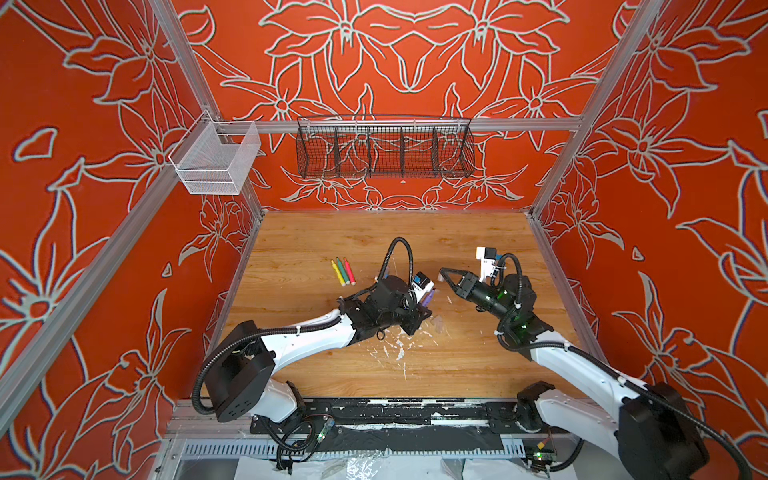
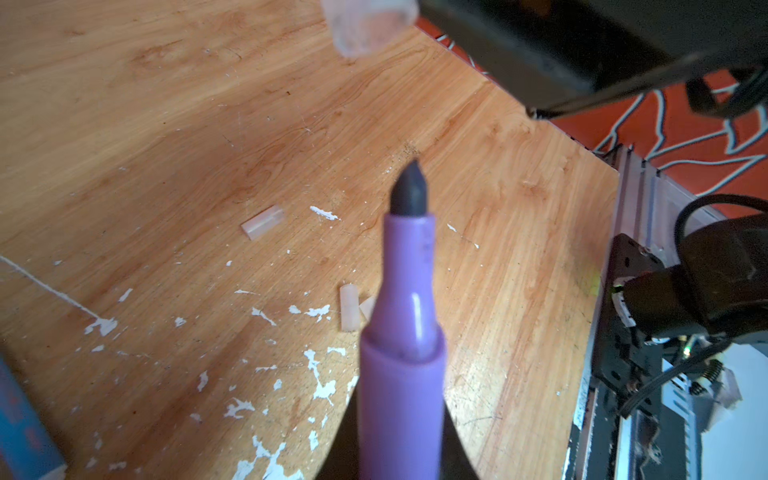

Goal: Insert the pens into the pen caps
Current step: 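Align the held cap above the purple marker tip with the right gripper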

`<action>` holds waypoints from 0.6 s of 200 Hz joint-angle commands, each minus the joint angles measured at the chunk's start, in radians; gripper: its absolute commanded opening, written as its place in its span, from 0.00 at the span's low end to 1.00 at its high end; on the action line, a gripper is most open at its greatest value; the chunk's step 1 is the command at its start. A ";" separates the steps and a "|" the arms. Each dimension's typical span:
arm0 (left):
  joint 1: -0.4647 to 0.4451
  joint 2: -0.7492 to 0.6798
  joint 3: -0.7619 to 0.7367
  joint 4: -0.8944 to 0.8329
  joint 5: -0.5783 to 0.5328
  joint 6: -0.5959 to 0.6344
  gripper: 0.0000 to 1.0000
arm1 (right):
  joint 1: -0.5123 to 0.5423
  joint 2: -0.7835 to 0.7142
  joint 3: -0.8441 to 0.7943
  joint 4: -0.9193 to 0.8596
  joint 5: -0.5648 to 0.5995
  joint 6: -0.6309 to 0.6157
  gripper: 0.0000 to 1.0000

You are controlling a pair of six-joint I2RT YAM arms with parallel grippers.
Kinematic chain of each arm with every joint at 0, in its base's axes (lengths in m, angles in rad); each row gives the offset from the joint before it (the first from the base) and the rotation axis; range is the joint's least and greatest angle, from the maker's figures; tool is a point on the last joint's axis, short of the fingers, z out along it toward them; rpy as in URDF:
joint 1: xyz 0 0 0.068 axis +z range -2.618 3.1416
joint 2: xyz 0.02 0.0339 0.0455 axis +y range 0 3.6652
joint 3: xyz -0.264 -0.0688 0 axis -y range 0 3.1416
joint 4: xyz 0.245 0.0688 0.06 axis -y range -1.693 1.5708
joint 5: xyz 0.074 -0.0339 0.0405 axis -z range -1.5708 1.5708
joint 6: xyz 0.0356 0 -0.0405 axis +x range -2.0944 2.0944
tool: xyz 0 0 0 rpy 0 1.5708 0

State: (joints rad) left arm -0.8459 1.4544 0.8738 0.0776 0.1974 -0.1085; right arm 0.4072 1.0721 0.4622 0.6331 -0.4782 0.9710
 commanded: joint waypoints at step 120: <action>-0.007 0.034 0.057 -0.059 -0.113 0.004 0.00 | 0.082 0.067 0.006 0.108 -0.005 0.002 0.06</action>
State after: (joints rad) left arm -0.8463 1.4918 0.9165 0.0284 0.0990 -0.1085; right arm 0.4805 1.1233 0.4568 0.7136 -0.4900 0.9810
